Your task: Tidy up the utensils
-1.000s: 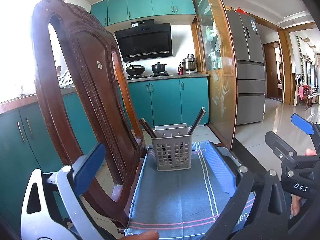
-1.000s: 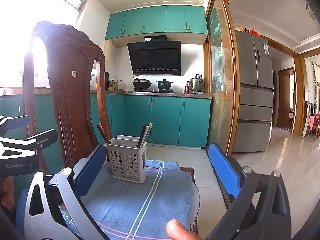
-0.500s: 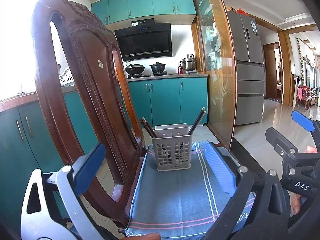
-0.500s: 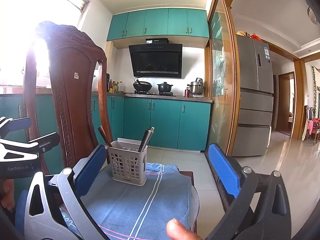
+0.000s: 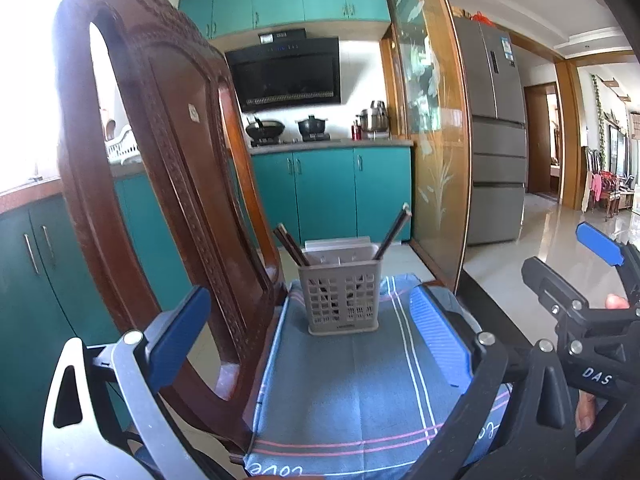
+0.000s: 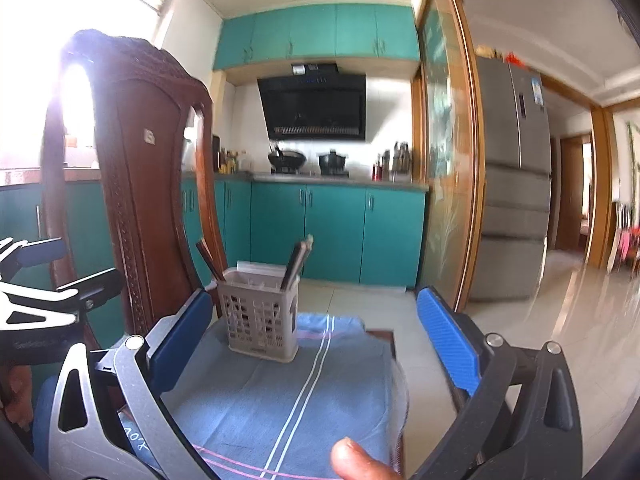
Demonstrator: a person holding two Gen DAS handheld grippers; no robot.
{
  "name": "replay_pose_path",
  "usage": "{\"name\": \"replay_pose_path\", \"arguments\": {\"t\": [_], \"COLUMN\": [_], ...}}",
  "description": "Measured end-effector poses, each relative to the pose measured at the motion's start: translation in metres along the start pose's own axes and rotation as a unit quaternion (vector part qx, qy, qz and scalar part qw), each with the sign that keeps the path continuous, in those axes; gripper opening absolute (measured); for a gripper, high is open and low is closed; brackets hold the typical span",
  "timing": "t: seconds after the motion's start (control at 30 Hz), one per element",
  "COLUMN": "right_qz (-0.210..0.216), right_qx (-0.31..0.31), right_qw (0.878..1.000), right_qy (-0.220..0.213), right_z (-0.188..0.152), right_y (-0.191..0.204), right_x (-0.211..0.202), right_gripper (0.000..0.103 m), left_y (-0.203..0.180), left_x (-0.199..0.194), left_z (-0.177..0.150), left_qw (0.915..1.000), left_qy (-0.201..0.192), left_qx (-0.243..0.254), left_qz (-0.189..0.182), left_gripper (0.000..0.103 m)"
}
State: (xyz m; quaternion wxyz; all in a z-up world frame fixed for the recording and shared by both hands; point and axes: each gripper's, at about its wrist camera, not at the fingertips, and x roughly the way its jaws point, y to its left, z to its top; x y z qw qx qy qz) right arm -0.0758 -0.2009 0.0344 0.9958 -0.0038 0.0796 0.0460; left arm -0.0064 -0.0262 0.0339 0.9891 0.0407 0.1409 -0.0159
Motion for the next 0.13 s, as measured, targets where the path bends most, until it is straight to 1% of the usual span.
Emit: {"name": "replay_pose_path", "arguments": {"t": [0.03, 0.07, 0.1, 0.13], "right_qz": [-0.003, -0.006, -0.005, -0.004], "right_qx": [0.009, 0.016, 0.019, 0.024], "right_qw": [1.0, 0.998, 0.996, 0.991], "right_qy": [0.024, 0.061, 0.086, 0.134], "right_z": [-0.006, -0.014, -0.02, -0.033], "right_y": [-0.003, -0.005, -0.007, -0.01], "right_x": [0.016, 0.038, 0.053, 0.083], "right_gripper": [0.1, 0.1, 0.1, 0.1], "left_y": [-0.001, -0.002, -0.004, -0.006], "left_x": [0.006, 0.01, 0.021, 0.03], "left_z": [-0.002, -0.003, -0.006, -0.01], "left_qw": [0.9999, 0.9997, 0.9986, 0.9969], "left_qy": [0.012, 0.024, 0.052, 0.077], "left_qx": [-0.001, -0.001, -0.004, -0.007], "left_qz": [-0.003, -0.004, -0.009, -0.016], "left_gripper": [0.099, 0.099, 0.099, 0.099]}}
